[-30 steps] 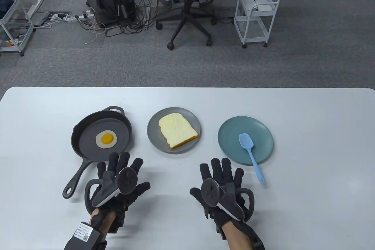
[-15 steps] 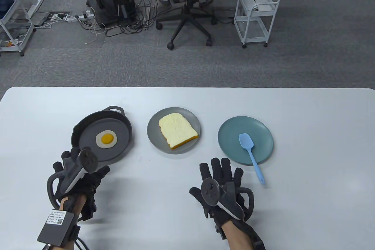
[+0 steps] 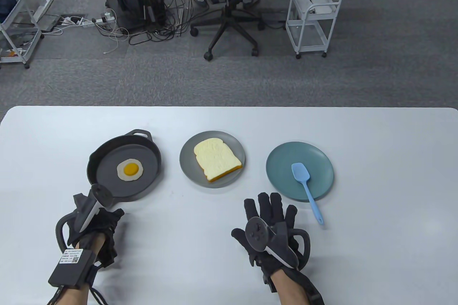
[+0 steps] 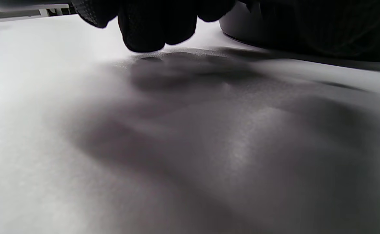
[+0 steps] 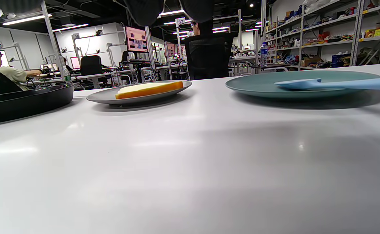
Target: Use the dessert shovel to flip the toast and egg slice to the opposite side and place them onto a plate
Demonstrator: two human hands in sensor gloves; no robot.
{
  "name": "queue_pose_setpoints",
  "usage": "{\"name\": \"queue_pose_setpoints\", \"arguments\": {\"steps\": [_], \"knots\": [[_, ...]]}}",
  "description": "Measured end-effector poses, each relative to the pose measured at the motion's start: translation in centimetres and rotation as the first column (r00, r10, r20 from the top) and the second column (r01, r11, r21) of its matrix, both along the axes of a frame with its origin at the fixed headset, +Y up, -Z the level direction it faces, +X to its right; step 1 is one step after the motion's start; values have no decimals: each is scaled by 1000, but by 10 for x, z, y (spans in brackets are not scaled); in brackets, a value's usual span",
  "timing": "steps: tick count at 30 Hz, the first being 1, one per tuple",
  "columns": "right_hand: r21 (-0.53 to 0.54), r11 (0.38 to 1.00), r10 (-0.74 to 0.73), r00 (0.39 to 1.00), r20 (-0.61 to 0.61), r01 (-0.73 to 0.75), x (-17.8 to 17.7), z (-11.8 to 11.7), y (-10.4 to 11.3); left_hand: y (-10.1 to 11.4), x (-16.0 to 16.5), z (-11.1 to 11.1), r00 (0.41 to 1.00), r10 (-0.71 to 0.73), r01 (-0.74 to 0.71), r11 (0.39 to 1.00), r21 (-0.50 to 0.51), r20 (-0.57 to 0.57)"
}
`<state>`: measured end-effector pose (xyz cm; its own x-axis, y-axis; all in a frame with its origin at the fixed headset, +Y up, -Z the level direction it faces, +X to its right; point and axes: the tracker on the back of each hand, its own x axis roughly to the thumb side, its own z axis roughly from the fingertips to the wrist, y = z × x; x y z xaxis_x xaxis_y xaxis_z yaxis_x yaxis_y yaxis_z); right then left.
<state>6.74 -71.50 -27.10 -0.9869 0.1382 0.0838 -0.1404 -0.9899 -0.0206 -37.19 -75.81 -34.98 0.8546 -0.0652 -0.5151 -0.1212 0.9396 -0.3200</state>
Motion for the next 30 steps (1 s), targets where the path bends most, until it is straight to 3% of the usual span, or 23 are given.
{"name": "queue_pose_setpoints", "arguments": {"steps": [10, 16, 24, 30], "knots": [[-8, 1000, -14, 1000, 3, 14, 2, -1, 1, -2, -4, -11, 991, -96, 95, 995, -9, -99], [-14, 1000, -20, 1000, 4, 20, 3, -1, 1, 2, -11, -10, 986, -88, 102, 990, 93, -141], [-18, 999, -26, 1000, 4, 26, 4, -2, 1, 14, -26, 7, 992, -9, 30, 986, 163, -129], [-26, 999, -35, 999, 9, 35, 6, -2, 1, 37, -23, 24, 999, 20, -12, 966, 258, -31]]}}
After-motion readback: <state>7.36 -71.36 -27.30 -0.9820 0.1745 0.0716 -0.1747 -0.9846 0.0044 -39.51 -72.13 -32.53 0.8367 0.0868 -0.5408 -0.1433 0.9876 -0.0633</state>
